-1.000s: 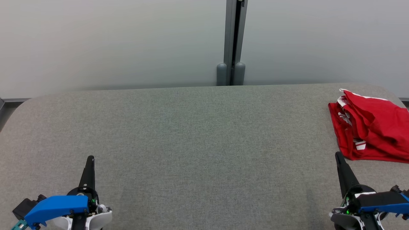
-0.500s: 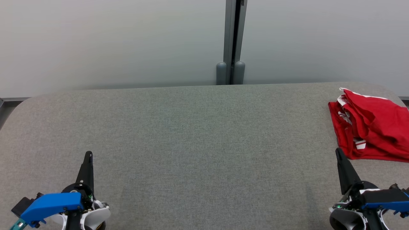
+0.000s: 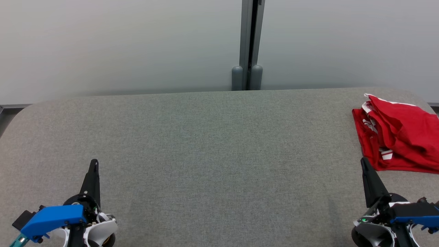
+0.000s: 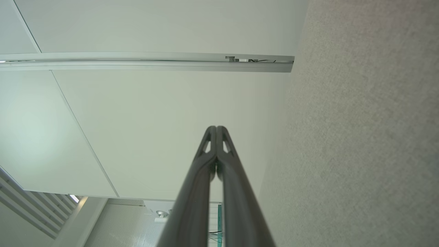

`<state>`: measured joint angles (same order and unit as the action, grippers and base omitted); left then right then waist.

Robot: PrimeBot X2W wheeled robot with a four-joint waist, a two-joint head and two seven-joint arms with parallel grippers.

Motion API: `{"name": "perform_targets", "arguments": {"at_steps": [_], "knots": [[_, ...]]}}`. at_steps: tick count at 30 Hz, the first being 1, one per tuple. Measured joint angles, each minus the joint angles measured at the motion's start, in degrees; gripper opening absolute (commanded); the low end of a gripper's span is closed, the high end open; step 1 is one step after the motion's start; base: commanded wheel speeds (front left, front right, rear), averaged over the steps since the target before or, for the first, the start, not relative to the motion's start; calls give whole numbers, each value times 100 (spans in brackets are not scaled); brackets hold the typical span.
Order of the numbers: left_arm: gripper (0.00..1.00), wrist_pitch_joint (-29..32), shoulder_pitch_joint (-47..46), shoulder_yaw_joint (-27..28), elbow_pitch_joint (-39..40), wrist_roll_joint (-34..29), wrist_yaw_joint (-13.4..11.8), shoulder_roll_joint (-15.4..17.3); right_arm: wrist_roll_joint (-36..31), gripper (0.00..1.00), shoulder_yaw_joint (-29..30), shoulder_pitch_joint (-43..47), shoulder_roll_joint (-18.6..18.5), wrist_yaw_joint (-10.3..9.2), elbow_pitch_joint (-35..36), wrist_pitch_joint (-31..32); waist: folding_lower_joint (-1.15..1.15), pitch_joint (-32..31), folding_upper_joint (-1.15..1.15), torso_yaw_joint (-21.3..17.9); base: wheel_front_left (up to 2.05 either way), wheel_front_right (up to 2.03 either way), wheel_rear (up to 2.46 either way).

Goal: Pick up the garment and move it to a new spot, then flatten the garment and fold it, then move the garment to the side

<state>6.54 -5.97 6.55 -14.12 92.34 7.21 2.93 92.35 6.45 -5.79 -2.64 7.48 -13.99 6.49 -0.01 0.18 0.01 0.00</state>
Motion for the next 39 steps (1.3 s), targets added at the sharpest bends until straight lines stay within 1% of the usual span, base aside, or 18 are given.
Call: {"name": "perform_targets", "arguments": {"at_steps": [39], "knots": [[0, 0, 0, 0, 0, 0, 1, 0, 0, 0, 0, -2, 0, 0, -2, 0, 1, 0, -1, 0, 0, 0, 0]]}}
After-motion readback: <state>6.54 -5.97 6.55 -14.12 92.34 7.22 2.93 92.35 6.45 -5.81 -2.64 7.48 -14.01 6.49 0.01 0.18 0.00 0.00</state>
